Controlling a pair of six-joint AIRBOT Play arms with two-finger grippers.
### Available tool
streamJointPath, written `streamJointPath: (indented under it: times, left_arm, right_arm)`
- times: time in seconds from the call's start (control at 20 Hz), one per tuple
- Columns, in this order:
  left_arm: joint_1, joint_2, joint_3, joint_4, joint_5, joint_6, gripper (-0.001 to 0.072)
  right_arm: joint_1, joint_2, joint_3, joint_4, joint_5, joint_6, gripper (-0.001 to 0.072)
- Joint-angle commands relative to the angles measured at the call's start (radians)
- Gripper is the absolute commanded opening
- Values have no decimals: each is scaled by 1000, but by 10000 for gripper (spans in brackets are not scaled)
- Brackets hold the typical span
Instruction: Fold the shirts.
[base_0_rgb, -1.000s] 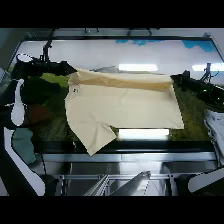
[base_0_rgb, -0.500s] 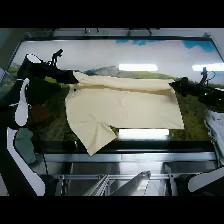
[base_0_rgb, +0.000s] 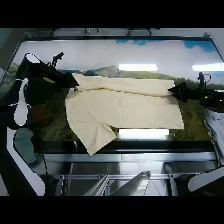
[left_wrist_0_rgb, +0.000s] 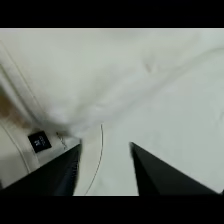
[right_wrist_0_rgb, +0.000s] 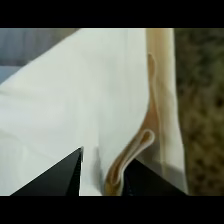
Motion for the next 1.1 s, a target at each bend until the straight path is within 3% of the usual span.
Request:
streamJointPath:
  times: [0.0, 0.1, 0.2, 0.4, 0.7, 0.8, 0.85, 0.95, 1.05]
  left_arm:
    - [63, 1, 35, 43, -192, -142, 627]
    - [131, 14, -13, 8, -301, -234, 638]
    - [180, 72, -174, -53, -356, -264, 638]
    - [205, 299, -616, -60, -266, -171, 638]
    - [183, 575, -1086, -61, -65, -147, 638]
    - [146, 638, -1188, -61, -8, -147, 638]
    - [122, 658, -1223, -61, 15, -147, 638]
    - [72, 679, -1286, -61, 72, -148, 638]
    - [20, 673, -1326, -66, 121, -148, 638]
  right_arm:
    - [-83, 50, 1, -237, 115, 170, 262]
    - [-153, 107, -1, -357, 209, 208, 263]
    - [-209, 180, -39, -482, 307, 230, 277]
    - [-275, 325, -234, -686, 302, 228, 524]
    - [-192, 293, -357, -549, 185, 156, 502]
    - [-138, 269, -357, -516, 154, 157, 404]
    - [-116, 260, -357, -507, 145, 157, 403]
    - [-83, 249, -356, -500, 137, 157, 333]
    - [-76, 249, -354, -498, 136, 156, 333]
